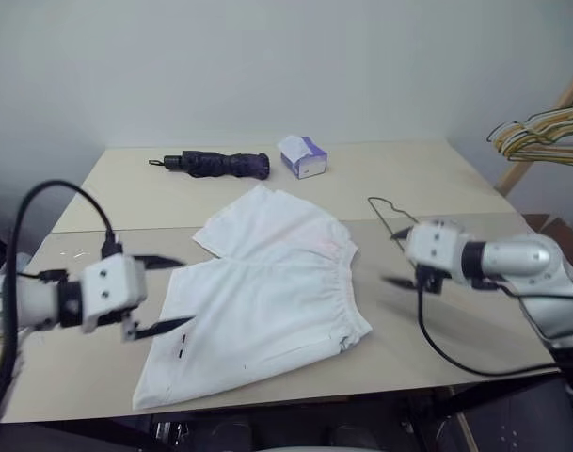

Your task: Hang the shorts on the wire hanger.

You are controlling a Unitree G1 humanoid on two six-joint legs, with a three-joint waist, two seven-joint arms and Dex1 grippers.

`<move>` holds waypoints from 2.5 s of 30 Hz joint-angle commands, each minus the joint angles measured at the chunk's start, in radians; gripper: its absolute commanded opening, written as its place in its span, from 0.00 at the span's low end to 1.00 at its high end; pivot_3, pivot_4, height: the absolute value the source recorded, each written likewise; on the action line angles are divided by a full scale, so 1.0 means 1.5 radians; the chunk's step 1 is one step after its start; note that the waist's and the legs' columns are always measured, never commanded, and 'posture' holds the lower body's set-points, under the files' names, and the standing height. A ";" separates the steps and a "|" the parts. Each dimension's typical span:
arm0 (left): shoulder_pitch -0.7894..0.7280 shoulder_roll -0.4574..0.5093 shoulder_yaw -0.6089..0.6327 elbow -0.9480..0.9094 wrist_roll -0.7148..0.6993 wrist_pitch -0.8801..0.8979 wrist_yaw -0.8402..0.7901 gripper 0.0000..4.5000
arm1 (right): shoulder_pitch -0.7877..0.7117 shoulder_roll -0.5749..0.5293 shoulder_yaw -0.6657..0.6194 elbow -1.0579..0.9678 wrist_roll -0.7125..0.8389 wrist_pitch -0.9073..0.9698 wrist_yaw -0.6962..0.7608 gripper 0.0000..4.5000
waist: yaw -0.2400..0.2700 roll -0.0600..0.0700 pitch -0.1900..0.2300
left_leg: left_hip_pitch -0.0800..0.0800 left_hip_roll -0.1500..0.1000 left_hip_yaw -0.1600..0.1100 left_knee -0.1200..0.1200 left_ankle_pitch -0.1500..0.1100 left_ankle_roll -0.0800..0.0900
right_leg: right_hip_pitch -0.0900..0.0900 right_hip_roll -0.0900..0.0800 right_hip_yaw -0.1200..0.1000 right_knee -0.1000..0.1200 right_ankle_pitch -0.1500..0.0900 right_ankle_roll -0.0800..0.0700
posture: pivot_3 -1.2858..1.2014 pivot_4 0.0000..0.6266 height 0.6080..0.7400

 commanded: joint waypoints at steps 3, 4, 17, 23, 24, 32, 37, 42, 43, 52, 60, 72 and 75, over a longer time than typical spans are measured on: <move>-0.081 -0.027 -0.073 -0.005 0.012 0.036 0.065 0.99 | -0.114 0.062 -0.058 0.145 0.022 0.178 -0.077 1.00 | -0.002 0.000 0.000 | -0.002 0.000 0.002 0.000 0.000 0.000 | -0.001 0.001 -0.001 0.000 0.000 0.000 | 0.54 0.00 1.00; -0.096 -0.030 -0.087 0.002 0.016 0.038 0.069 0.99 | -0.135 0.069 -0.056 0.180 0.021 0.185 -0.081 1.00 | -0.003 0.000 0.000 | -0.002 0.000 0.002 -0.001 0.000 0.000 | -0.002 0.001 -0.001 0.000 0.000 0.000 | 0.54 0.00 1.00; -0.273 -0.111 -0.181 0.061 0.033 0.126 0.151 0.99 | -0.334 0.089 0.059 0.536 -0.034 0.114 0.035 1.00 | -0.025 0.002 0.006 | -0.002 -0.001 0.002 -0.001 0.000 0.000 | -0.001 0.001 0.000 -0.001 0.000 0.001 | 0.54 0.10 1.00; -0.239 -0.115 -0.182 0.028 0.031 0.137 0.161 0.99 | -0.408 0.122 0.099 0.693 -0.077 0.071 0.071 1.00 | -0.036 0.004 0.029 | -0.001 -0.001 -0.001 -0.001 0.000 0.000 | -0.001 0.001 0.002 0.000 0.000 0.000 | 0.54 0.16 1.00; -0.231 -0.116 -0.178 0.022 0.031 0.141 0.167 0.99 | -0.416 0.131 0.108 0.714 -0.086 0.062 0.079 1.00 | -0.036 0.004 0.031 | -0.002 -0.001 -0.001 -0.001 0.000 0.000 | -0.002 0.001 0.002 0.000 0.000 0.000 | 0.54 0.16 1.00; -0.202 -0.111 -0.169 -0.011 0.030 0.154 0.189 0.99 | -0.445 0.183 0.118 0.835 -0.132 -0.016 0.077 1.00 | -0.030 0.004 0.035 | -0.007 -0.001 0.000 -0.001 0.001 -0.001 | -0.009 0.001 0.003 0.000 0.001 0.001 | 0.55 0.15 1.00; -0.199 -0.108 -0.159 -0.018 0.026 0.159 0.194 0.99 | -0.462 0.198 0.097 0.890 -0.145 -0.016 0.023 1.00 | -0.026 0.004 0.036 | -0.007 -0.001 0.001 -0.001 0.001 -0.001 | -0.009 0.001 0.003 0.001 0.001 0.001 | 0.56 0.13 1.00; -0.196 -0.106 -0.163 -0.010 0.041 0.142 0.192 0.99 | -0.470 0.198 0.086 0.909 -0.152 -0.021 -0.002 1.00 | -0.024 0.004 0.036 | -0.007 -0.001 0.001 -0.001 0.001 -0.002 | -0.009 0.001 0.003 0.001 0.001 0.001 | 0.56 0.11 1.00; -0.196 -0.107 -0.163 -0.008 0.038 0.143 0.192 0.99 | -0.471 0.196 0.083 0.913 -0.151 -0.019 0.004 1.00 | -0.024 0.004 0.036 | -0.007 -0.001 0.002 -0.001 0.001 -0.002 | -0.009 0.001 0.003 0.001 0.001 0.001 | 0.56 0.11 1.00; -0.205 -0.108 -0.170 0.003 0.044 0.128 0.189 1.00 | -0.467 0.198 0.086 0.934 -0.171 0.007 0.059 0.71 | -0.025 0.004 0.036 | -0.007 -0.001 0.002 -0.001 0.002 -0.003 | -0.009 0.001 0.003 0.001 0.001 0.001 | 0.55 0.08 1.00; -0.215 -0.110 -0.178 0.015 0.057 0.115 0.192 1.00 | -0.456 0.205 0.083 0.934 -0.183 0.002 0.025 0.08 | -0.027 0.004 0.035 | -0.007 -0.001 0.003 -0.001 0.003 -0.005 | -0.009 0.001 0.003 0.001 0.001 0.001 | 0.55 0.07 1.00; -0.221 -0.151 -0.184 0.029 0.056 0.118 0.217 1.00 | -0.462 0.190 0.025 0.887 -0.147 -0.043 -0.030 0.00 | -0.033 0.004 0.035 | -0.007 -0.001 0.004 -0.001 0.005 -0.008 | -0.009 0.001 0.003 0.002 0.001 0.001 | 0.54 0.00 1.00; -0.223 -0.188 -0.152 0.031 -0.002 0.168 0.234 1.00 | -0.425 0.177 0.005 0.774 -0.130 -0.085 -0.034 0.00 | -0.034 0.004 0.034 | -0.008 -0.001 0.004 -0.001 0.005 -0.008 | -0.010 0.001 0.003 0.002 0.001 0.001 | 0.54 0.00 1.00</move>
